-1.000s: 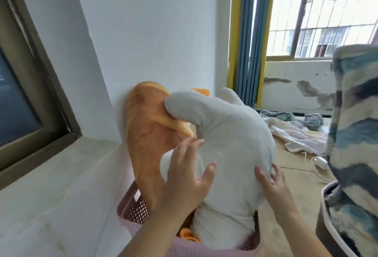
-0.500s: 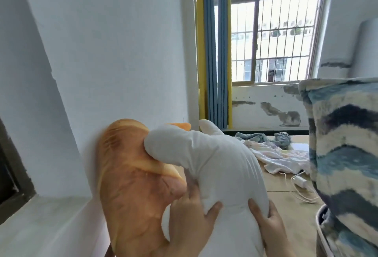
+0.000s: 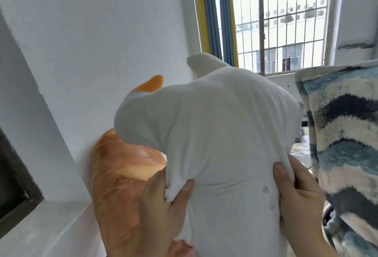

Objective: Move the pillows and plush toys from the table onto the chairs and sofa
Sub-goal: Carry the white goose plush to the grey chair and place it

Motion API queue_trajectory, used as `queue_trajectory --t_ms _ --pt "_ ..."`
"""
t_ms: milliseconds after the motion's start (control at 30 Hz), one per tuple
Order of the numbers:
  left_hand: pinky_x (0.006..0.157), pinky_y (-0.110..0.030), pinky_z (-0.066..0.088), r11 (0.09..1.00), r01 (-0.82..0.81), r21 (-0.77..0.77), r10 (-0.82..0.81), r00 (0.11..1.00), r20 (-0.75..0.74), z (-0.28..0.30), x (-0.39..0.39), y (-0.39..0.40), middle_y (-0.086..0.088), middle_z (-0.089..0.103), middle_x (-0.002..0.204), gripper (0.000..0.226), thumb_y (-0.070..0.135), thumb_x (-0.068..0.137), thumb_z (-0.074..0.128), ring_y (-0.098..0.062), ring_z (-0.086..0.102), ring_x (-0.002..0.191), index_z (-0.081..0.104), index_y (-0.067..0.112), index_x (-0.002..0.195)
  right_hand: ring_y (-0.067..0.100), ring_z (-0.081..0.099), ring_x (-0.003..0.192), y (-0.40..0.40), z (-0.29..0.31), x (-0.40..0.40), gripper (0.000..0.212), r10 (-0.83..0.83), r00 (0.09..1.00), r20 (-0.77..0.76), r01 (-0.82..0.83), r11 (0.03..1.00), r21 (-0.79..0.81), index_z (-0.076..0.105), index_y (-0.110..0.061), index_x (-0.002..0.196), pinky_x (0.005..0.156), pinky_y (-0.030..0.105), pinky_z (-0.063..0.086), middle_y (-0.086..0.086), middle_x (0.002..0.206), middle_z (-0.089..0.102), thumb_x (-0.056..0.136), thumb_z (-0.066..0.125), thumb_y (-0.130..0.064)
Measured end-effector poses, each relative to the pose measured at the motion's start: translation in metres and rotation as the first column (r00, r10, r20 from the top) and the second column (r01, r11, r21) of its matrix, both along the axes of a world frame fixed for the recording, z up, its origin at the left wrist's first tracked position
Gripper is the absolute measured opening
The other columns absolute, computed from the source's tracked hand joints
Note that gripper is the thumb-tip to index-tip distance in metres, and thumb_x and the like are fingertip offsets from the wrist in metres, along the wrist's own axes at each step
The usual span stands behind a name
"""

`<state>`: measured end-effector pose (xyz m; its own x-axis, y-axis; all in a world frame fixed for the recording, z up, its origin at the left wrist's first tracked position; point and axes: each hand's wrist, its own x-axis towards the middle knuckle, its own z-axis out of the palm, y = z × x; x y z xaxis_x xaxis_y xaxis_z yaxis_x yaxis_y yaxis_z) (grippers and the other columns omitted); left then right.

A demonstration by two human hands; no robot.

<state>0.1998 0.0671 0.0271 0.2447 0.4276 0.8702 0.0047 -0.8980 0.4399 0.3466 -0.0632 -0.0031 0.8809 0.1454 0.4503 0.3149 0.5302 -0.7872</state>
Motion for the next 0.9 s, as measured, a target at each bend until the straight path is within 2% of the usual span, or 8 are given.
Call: queue_trajectory --t_ms 100,167,300,467,567,633,733,900 --pt "0.062 0.009 0.033 1.000 0.016 -0.012 -0.016 1.000 -0.025 -0.006 -0.014 -0.016 0.018 0.057 0.070 0.045 0.060 0.082 0.047 0.023 0.050 0.066 0.055 0.016 0.075 -0.014 0.058 0.071 -0.011 -0.011 -0.011 0.023 -0.030 1.000 0.003 0.030 0.999 0.015 0.066 -0.051 0.076 0.066 0.001 0.046 -0.033 0.074 0.066 0.071 0.065 -0.029" --pt "0.062 0.008 0.035 0.996 0.032 -0.083 -0.036 0.999 -0.040 -0.008 -0.021 -0.023 0.040 0.058 0.075 0.028 0.047 0.075 0.056 0.027 0.050 0.069 0.054 0.019 0.082 -0.014 0.056 0.070 -0.015 -0.013 -0.021 0.015 -0.035 0.999 -0.003 0.035 0.999 0.000 0.064 -0.051 0.077 0.064 0.002 0.045 -0.033 0.074 0.065 0.065 0.058 -0.043" --pt "0.061 0.010 0.035 0.997 0.013 -0.072 -0.016 0.999 -0.051 -0.012 -0.035 -0.045 0.047 0.056 0.074 0.008 0.034 0.067 0.053 0.030 0.049 0.069 0.053 0.026 0.067 -0.012 0.056 0.069 -0.031 -0.014 -0.043 0.017 -0.065 0.998 0.007 0.066 0.997 -0.035 0.062 -0.050 0.078 0.063 0.003 0.044 -0.033 0.074 0.064 0.064 0.052 -0.047" --pt "0.070 0.010 0.035 1.000 0.009 0.007 -0.009 0.999 0.052 -0.006 -0.071 -0.062 0.036 0.059 0.084 0.049 0.068 0.076 0.046 0.035 0.044 0.077 0.053 0.020 0.083 -0.022 0.053 0.072 -0.059 0.004 -0.085 0.021 -0.219 0.967 0.131 0.226 0.973 -0.040 0.053 -0.063 0.074 0.066 -0.004 0.040 -0.047 0.076 0.057 0.062 0.047 -0.048" --pt "0.066 0.012 0.033 0.998 0.060 -0.002 -0.060 0.993 0.101 0.004 -0.106 -0.073 0.021 0.061 0.086 0.057 0.073 0.073 0.043 0.033 0.046 0.074 0.053 0.018 0.084 -0.022 0.051 0.073 -0.077 0.022 -0.120 0.013 -0.300 0.914 0.272 0.325 0.944 -0.051 0.052 -0.053 0.079 0.066 -0.004 0.038 -0.046 0.080 0.056 0.068 0.049 -0.059" --pt "0.059 0.011 0.034 0.997 0.068 -0.039 -0.062 0.989 0.131 0.007 -0.137 -0.082 0.032 0.062 0.080 0.054 0.071 0.067 0.052 0.031 0.048 0.067 0.052 0.019 0.083 -0.021 0.049 0.076 -0.090 0.030 -0.153 0.040 -0.363 0.860 0.360 0.415 0.907 -0.077 0.049 -0.037 0.089 0.066 -0.003 0.037 -0.039 0.082 0.056 0.072 0.039 -0.072" --pt "0.057 0.009 0.035 0.983 0.177 -0.055 -0.168 0.976 0.135 0.006 -0.190 -0.093 0.044 0.058 0.073 0.055 0.072 0.063 0.054 0.028 0.050 0.065 0.052 0.020 0.083 -0.021 0.048 0.077 -0.113 0.028 -0.213 0.044 -0.425 0.806 0.413 0.510 0.852 -0.120 0.045 -0.022 0.096 0.066 -0.003 0.036 -0.044 0.087 0.051 0.079 0.039 -0.063" --pt "0.059 0.010 0.035 0.932 0.310 -0.190 -0.304 0.951 0.058 -0.016 -0.260 -0.121 0.048 0.056 0.067 0.058 0.084 0.059 0.043 0.027 0.051 0.062 0.060 0.030 0.072 -0.026 0.047 0.069 -0.164 0.000 -0.304 0.025 -0.500 0.789 0.356 0.587 0.784 -0.200 0.049 -0.026 0.086 0.060 -0.007 0.033 -0.041 0.077 0.056 0.069 0.046 -0.045"
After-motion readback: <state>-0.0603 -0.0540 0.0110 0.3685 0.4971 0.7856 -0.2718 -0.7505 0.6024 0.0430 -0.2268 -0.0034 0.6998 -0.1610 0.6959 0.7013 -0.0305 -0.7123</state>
